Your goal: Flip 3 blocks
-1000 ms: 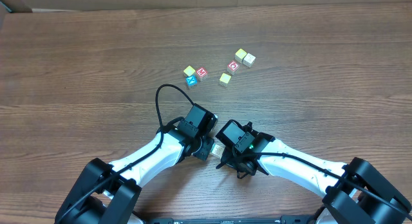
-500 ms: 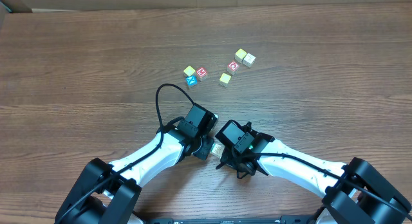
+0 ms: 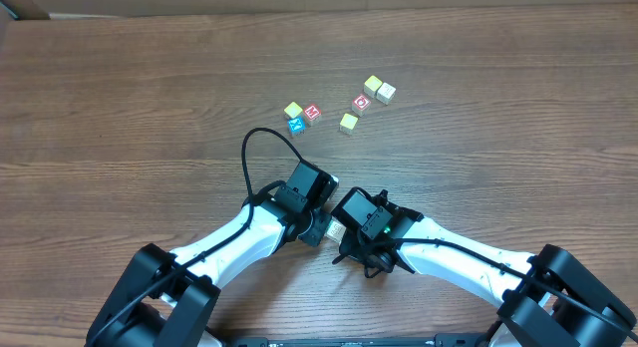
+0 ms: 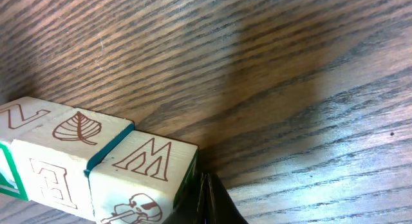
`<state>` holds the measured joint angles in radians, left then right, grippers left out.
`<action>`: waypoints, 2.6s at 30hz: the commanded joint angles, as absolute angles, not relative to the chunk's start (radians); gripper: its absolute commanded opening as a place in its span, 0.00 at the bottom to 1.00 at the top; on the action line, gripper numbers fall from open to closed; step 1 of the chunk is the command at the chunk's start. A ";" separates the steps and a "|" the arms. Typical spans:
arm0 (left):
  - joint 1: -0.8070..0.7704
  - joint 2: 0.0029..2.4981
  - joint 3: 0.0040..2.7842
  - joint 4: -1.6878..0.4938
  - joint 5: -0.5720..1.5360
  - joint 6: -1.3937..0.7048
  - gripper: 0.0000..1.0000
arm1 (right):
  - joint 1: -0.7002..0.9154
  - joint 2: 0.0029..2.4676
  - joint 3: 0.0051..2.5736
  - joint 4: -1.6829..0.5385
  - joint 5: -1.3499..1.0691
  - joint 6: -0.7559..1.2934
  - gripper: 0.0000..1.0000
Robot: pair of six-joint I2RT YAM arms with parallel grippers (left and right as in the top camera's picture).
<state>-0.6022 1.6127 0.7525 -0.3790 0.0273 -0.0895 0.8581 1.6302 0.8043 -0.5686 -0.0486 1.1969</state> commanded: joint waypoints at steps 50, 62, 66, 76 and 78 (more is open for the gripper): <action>-0.609 1.705 0.748 -0.255 0.071 0.312 0.04 | 0.870 1.644 0.803 -0.540 -0.121 1.414 0.04; -0.609 1.705 0.748 -0.224 0.072 0.322 0.04 | 0.870 1.644 0.803 -0.539 -0.125 1.441 0.04; -0.609 1.705 0.748 -0.208 0.072 0.322 0.04 | 0.870 1.644 0.803 -0.538 -0.125 1.445 0.04; -0.609 1.705 0.748 -0.206 0.087 0.322 0.04 | 0.875 1.644 0.803 -0.528 -0.125 1.467 0.04; -0.609 1.705 0.748 -0.206 0.086 0.322 0.04 | 0.881 1.644 0.803 -0.527 -0.125 1.471 0.04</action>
